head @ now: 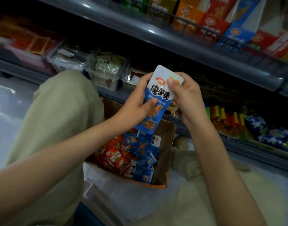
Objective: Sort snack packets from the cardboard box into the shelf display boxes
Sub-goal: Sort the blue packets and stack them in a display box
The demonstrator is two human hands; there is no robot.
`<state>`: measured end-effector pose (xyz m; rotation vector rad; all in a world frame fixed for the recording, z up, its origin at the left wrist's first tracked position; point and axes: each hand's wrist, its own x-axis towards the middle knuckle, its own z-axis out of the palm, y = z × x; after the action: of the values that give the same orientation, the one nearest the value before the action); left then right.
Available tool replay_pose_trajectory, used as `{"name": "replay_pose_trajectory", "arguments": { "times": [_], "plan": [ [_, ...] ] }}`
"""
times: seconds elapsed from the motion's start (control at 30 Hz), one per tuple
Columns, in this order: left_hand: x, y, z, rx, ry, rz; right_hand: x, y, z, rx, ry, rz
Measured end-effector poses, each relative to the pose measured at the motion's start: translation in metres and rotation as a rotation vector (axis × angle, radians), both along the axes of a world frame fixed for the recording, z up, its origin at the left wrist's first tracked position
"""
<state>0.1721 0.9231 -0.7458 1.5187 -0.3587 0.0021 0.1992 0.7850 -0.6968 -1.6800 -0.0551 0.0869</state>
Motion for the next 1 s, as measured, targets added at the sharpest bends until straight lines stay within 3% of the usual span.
{"name": "replay_pose_trajectory", "arguments": {
  "times": [0.2,0.43,0.57,0.7,0.9,1.0],
  "plan": [
    [0.031,0.006,0.044,0.039,-0.159,0.204,0.024,0.019,0.043,0.133,-0.093,-0.052],
    [0.09,-0.013,0.143,0.238,-0.407,0.123,0.061,0.001,0.118,0.105,-0.4,-0.156],
    [0.118,-0.041,0.168,0.354,-0.591,0.187,0.08,-0.027,0.148,0.059,-0.428,-0.127],
    [0.163,-0.079,0.164,0.56,-0.825,0.34,0.114,-0.059,0.159,-0.017,-0.606,-0.297],
    [0.218,-0.115,0.11,1.024,-0.927,0.524,0.158,-0.117,0.161,0.054,-0.887,-0.472],
    [0.231,-0.123,0.092,1.037,-1.06,0.601,0.171,-0.136,0.156,0.174,-0.932,-0.449]
  ]
}}
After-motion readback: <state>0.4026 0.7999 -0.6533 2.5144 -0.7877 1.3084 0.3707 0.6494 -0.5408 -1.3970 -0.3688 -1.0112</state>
